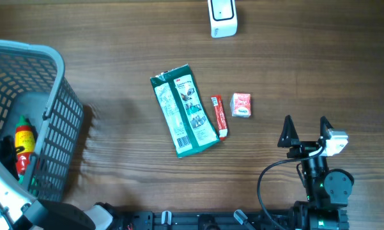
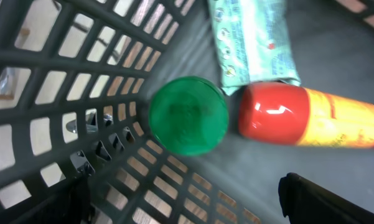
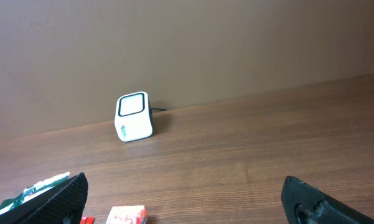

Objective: Scan the item barcode
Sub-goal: 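Reach the left gripper into the basket and grasp the green-capped jar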

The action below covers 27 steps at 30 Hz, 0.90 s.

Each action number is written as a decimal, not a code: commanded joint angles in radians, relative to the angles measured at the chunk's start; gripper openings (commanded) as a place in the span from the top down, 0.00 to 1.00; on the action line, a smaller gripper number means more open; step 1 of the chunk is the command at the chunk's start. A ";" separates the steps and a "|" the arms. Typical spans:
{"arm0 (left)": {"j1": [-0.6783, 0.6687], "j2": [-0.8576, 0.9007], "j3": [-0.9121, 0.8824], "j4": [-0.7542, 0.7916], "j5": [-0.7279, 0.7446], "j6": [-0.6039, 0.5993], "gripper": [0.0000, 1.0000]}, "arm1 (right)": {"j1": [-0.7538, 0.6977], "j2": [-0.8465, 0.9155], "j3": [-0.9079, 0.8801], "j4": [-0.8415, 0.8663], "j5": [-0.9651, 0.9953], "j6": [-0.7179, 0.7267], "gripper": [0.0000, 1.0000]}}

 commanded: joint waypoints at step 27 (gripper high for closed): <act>0.080 0.005 -0.439 0.360 0.036 -0.013 0.00 | 0.002 -0.005 -0.001 0.006 0.014 0.009 0.00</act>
